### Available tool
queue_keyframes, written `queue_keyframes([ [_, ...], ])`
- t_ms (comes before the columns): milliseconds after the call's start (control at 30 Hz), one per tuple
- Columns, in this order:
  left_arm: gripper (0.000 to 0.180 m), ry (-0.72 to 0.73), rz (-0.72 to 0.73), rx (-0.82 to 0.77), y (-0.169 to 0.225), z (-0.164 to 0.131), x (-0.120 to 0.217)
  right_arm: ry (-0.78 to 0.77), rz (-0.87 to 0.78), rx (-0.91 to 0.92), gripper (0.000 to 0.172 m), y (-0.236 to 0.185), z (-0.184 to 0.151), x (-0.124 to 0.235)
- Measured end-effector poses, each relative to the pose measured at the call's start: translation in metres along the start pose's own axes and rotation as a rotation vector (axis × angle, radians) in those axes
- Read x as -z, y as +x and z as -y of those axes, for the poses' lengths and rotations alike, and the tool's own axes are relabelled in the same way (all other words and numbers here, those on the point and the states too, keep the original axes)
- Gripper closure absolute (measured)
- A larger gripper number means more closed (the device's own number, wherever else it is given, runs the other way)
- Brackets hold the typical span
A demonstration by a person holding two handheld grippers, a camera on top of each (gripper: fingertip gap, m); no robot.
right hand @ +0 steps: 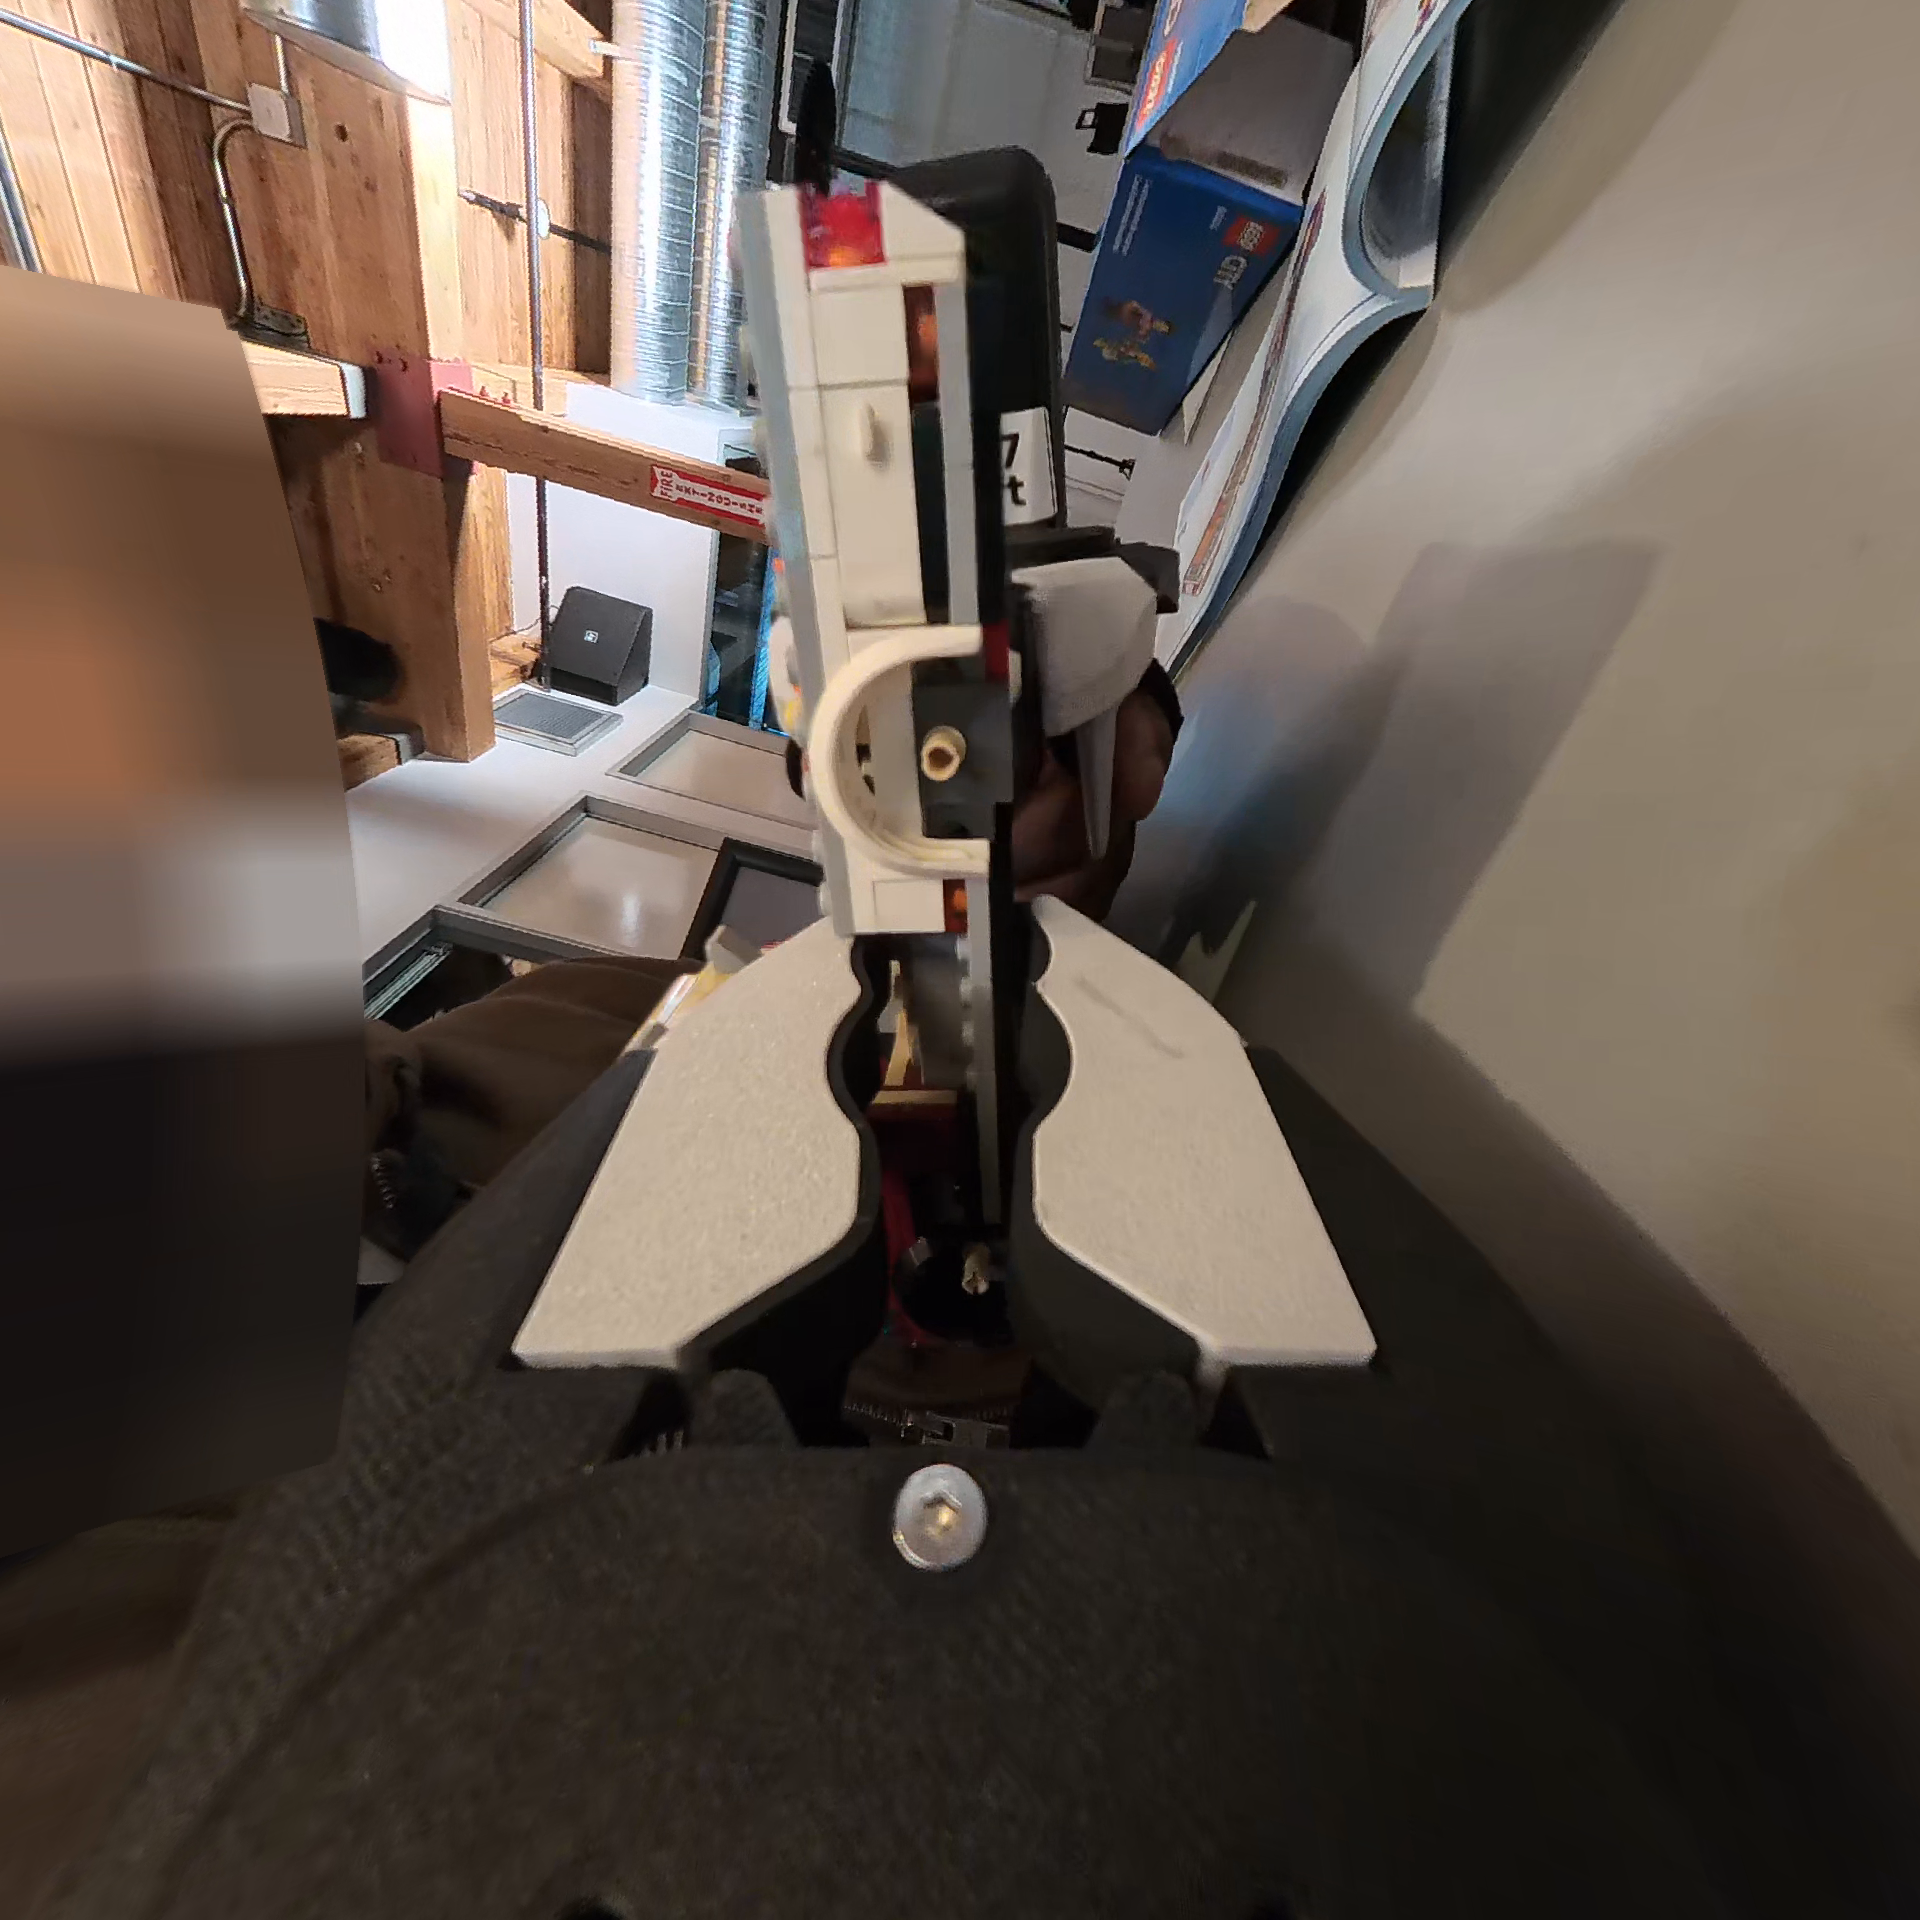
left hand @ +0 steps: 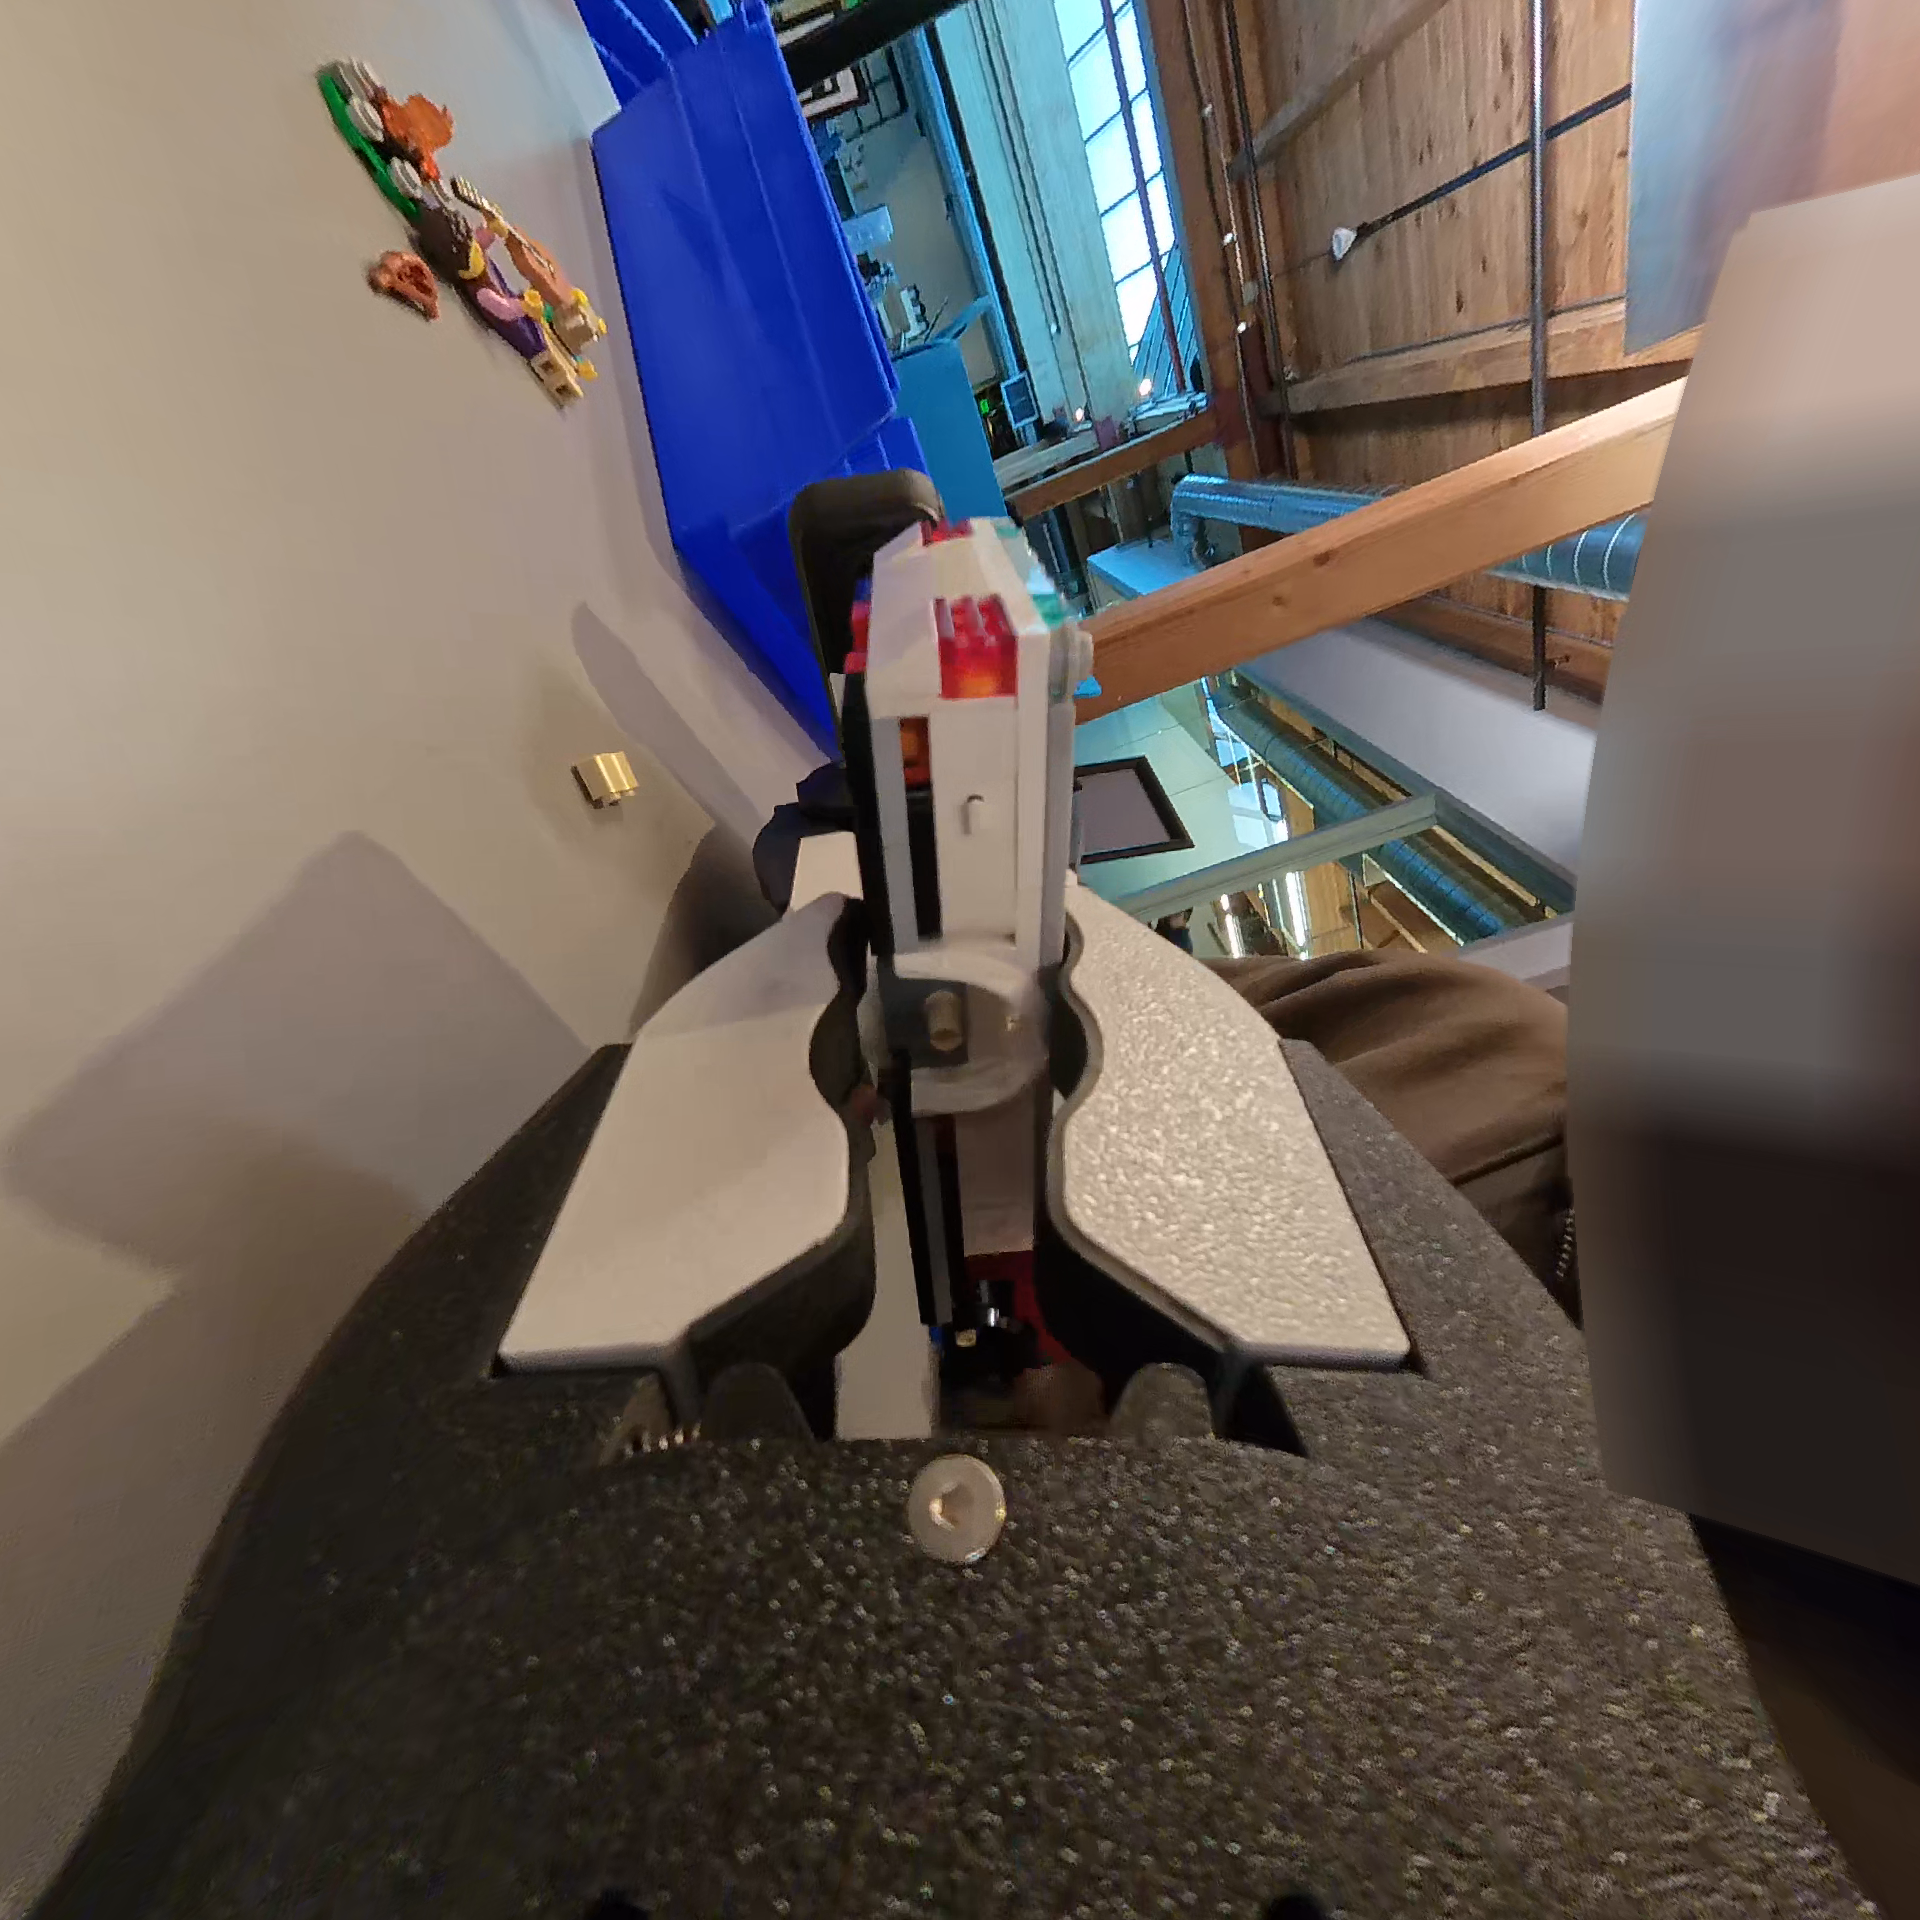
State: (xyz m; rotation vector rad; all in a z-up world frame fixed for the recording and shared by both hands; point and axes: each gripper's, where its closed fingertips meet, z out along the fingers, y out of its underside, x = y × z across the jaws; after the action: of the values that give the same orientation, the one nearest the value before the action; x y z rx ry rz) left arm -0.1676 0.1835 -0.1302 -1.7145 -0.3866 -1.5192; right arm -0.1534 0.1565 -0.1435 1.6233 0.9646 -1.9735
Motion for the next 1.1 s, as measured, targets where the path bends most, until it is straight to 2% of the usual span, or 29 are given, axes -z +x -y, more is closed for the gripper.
queue_keyframes([
  [300, 0.148, -0.158, -0.062, -0.019, 0.0, -0.009, 0.002, -0.011, -0.004, -0.019, 0.149, 0.0, 0.001, -0.004],
  [467, 0.15, -0.076, -0.077, 0.138, -0.013, -0.006, 0.001, -0.013, -0.075, -0.004, 0.149, 0.009, 0.004, -0.002],
  [600, 0.152, -0.016, -0.075, 0.236, -0.019, -0.004, 0.002, -0.046, -0.163, 0.066, 0.137, 0.015, 0.005, 0.007],
  [733, 0.152, 0.045, -0.08, 0.28, -0.019, 0.003, 0.007, -0.046, -0.309, 0.215, 0.135, 0.02, 0.015, 0.028],
  [867, 0.152, 0.063, -0.039, 0.27, -0.026, 0.005, 0.01, -0.041, -0.591, 0.584, 0.142, 0.028, 0.037, 0.06],
  [967, 0.152, 0.057, -0.033, 0.273, -0.029, 0.004, 0.012, -0.169, -0.794, 0.887, 0.15, 0.032, 0.037, 0.073],
  [1100, 0.152, 0.038, -0.003, 0.238, -0.031, 0.001, 0.013, -0.357, -0.94, 1.041, 0.15, 0.049, 0.033, 0.078],
])
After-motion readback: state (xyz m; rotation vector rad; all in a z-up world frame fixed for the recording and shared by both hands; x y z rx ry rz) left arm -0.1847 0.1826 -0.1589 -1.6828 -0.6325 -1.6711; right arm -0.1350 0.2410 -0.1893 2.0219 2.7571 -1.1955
